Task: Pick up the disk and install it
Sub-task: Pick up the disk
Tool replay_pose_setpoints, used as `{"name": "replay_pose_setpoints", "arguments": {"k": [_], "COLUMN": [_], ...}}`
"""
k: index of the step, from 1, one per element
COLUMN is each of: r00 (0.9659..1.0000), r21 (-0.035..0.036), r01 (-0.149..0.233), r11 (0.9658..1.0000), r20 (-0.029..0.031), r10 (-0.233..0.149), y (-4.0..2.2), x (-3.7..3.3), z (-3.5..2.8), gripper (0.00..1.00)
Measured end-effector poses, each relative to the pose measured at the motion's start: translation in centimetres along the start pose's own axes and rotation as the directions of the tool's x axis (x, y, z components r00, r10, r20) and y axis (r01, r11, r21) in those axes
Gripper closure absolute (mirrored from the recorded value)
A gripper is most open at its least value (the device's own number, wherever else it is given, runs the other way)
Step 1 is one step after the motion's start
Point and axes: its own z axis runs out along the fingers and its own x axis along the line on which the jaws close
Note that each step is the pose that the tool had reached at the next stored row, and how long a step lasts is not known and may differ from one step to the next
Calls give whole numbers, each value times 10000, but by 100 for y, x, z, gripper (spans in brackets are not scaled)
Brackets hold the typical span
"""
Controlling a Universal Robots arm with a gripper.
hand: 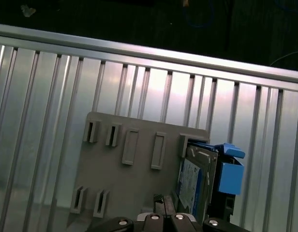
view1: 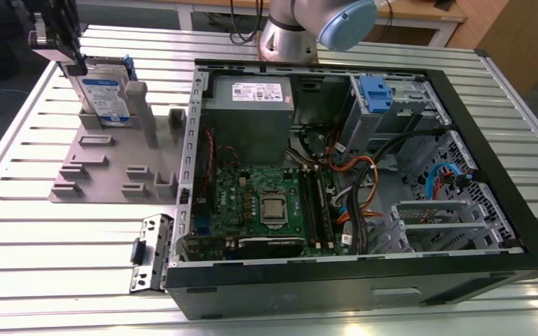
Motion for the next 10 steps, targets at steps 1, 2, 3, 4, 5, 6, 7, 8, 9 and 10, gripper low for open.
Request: {"name": "replay_pose_setpoints", "arguments": {"k": [1, 2, 3, 4, 5, 6, 7, 8, 9, 10], "r00": [10000, 9999, 9999, 9999, 9999, 10000, 9999, 9995, 9987, 9977], "r21": [-2, -3, -4, -4, -3, -2, 1, 6, 11, 14], "r01": [75, 144, 161, 160, 134, 28, -142, -323, -502, -681], "r11": [10000, 9999, 9999, 9999, 9999, 10000, 9999, 9995, 9987, 9977], "r20": [-3, -5, -6, -6, -6, -2, 5, 12, 20, 27], "r10": [-75, -144, -161, -160, -134, -28, 142, 323, 502, 681], "y": [0, 0, 0, 0, 0, 0, 0, 0, 0, 0], "x": [0, 0, 0, 0, -1, -1, -1, -1, -1, -1], "z": [0, 0, 0, 0, 1, 2, 4, 6, 9, 11], "gripper": [90, 90, 90, 90, 90, 90, 90, 90, 90, 90]}}
